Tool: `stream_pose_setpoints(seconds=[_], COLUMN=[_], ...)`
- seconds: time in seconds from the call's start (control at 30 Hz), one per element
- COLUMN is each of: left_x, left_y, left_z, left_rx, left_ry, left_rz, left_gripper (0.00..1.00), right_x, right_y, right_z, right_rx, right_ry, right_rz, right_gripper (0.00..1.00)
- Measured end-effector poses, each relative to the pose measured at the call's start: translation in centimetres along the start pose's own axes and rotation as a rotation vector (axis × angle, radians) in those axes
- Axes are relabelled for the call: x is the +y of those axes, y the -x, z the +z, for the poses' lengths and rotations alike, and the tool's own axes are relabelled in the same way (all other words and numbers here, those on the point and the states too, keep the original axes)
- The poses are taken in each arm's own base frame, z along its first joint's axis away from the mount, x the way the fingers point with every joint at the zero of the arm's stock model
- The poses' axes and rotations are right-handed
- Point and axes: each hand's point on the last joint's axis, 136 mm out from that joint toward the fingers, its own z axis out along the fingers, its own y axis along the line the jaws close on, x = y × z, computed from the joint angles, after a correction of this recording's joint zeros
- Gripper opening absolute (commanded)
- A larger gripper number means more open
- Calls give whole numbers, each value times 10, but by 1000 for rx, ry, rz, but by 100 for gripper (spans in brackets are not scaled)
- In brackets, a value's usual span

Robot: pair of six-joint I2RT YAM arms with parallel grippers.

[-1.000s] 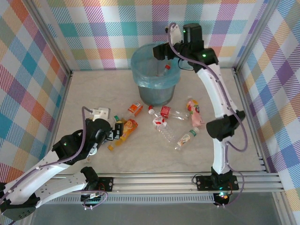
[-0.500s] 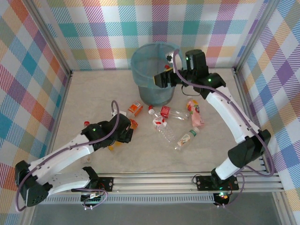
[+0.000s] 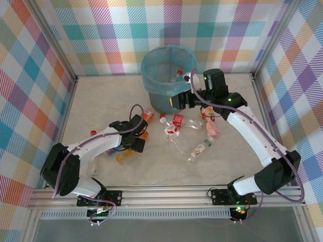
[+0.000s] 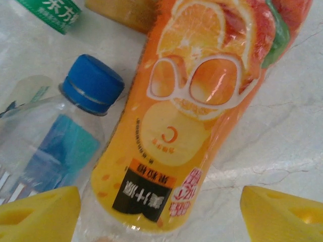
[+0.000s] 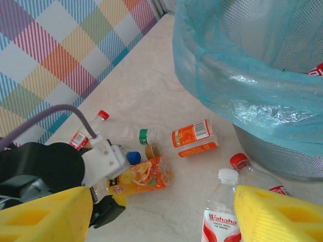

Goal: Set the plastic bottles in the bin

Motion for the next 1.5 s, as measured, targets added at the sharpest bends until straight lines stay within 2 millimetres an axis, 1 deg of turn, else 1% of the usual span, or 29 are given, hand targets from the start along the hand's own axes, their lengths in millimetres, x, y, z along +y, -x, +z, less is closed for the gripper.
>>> stream_pose_setpoints(seconds=[0.2,0.33,0.43,0.6,0.73,0.83,0.9,1.0,1.03,1.17,1.23,1.3,1.4,1.5], left_x=[-7,-10,-11,-14,-15,-16,-16,-17,-17,-17,-16,-17,-23,-28], left_y=[-2,-12,-15,-20,-24,-25,-24,-22,-22,-21,-18,-10,6,20], left_z=[9,17,21,28,33,36,36,35,35,32,24,8,-33,-81], left_rx=[11,37,56,89,112,125,125,120,121,107,80,20,-137,-312], left_ry=[-26,-45,-44,-50,-49,-47,-48,-51,-51,-50,-52,-72,-141,-244], left_rz=[3,3,6,11,15,17,17,16,16,18,23,32,57,77], left_gripper=[75,79,79,74,73,68,63,60,58,57,58,58,57,57], right_x=[4,3,2,2,2,2,2,2,2,4,7,9,14,25], right_y=[2,-1,-3,-3,-3,-3,-3,-3,-2,-1,1,3,5,8], right_z=[-6,-5,-4,-4,-4,-4,-4,-5,-6,-10,-14,-18,-23,-26], right_rx=[-14,-7,-2,-2,-2,-2,-3,-5,-6,-15,-23,-33,-45,-58], right_ry=[2,1,0,1,0,0,-1,-3,-4,-6,-4,-2,11,63], right_rz=[-11,-8,-5,-5,-8,-16,-22,-25,-28,-33,-37,-43,-50,-58], right_gripper=[75,75,75,75,75,75,75,75,75,75,75,75,75,75])
